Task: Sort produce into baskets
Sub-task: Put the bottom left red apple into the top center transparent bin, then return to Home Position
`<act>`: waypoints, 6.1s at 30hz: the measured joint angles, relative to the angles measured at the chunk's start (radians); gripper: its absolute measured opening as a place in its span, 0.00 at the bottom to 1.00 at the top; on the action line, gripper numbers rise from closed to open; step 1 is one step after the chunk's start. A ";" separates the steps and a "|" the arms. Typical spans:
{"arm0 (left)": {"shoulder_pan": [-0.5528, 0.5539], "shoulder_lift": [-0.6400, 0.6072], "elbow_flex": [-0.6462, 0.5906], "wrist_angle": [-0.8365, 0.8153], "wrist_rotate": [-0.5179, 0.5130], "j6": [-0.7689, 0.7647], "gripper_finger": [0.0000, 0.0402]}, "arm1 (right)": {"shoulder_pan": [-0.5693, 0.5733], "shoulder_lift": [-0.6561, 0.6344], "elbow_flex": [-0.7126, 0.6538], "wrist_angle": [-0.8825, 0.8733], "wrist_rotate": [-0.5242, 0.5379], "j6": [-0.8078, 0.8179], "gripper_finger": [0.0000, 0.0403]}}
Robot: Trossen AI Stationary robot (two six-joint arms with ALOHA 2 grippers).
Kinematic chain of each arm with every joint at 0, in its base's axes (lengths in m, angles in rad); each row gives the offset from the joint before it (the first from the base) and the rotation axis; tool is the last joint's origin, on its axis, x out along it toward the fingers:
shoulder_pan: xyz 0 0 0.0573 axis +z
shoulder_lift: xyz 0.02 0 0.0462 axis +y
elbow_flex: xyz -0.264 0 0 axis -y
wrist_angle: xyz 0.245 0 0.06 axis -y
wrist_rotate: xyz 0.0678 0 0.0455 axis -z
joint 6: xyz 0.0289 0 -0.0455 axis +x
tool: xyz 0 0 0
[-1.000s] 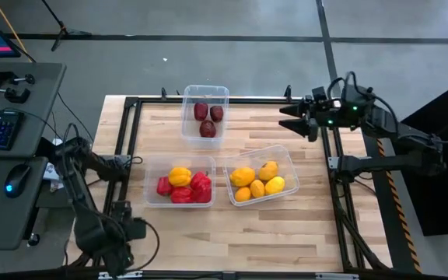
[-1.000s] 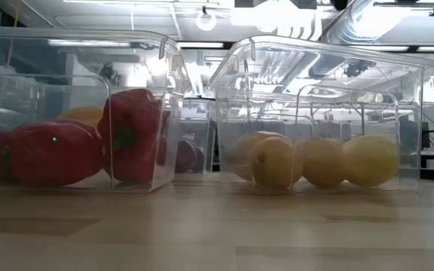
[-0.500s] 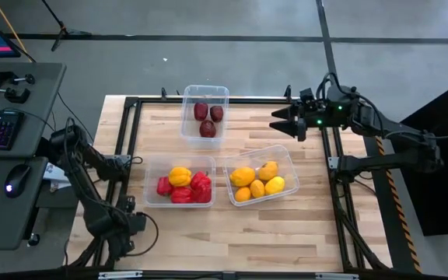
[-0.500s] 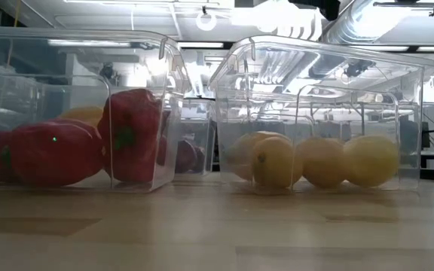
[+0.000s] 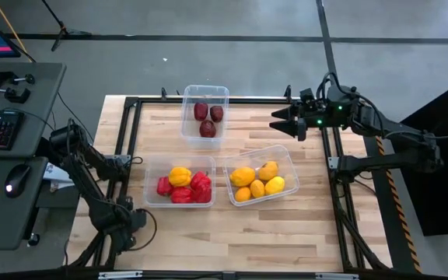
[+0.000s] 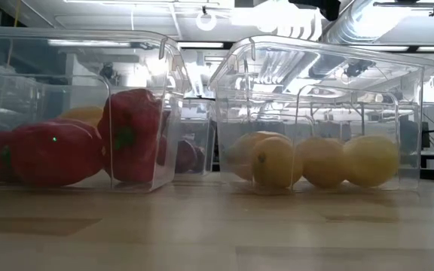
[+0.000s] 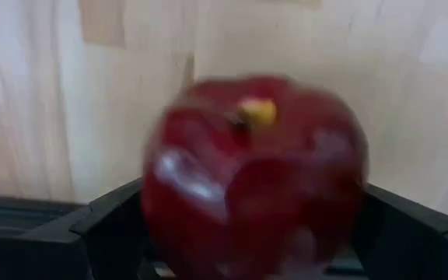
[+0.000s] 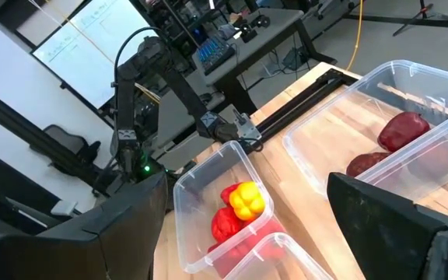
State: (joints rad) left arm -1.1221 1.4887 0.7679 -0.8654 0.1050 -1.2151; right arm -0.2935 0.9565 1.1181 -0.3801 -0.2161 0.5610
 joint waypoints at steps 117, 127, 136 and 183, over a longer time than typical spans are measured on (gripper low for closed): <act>0.867 -1.024 -0.624 1.284 -0.651 0.639 0.02 | 0.062 -0.019 -0.096 0.120 -0.214 0.305 0.76; 0.867 -1.141 -0.756 1.324 -0.677 0.554 0.01 | 0.065 -0.100 -0.097 -0.102 -0.314 0.159 0.22; 0.867 -1.139 -0.756 1.291 -0.664 0.574 0.01 | 0.066 -0.375 -0.111 -0.346 -0.256 0.012 0.05; 0.867 -1.139 -0.755 1.281 -0.662 0.607 0.01 | 0.258 -0.795 -1.108 0.646 -0.013 -0.118 0.00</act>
State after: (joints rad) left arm -0.2548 0.3492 0.0132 0.4156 -0.5568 -0.6080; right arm -0.0353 0.1619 0.0097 0.2660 -0.2296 0.4426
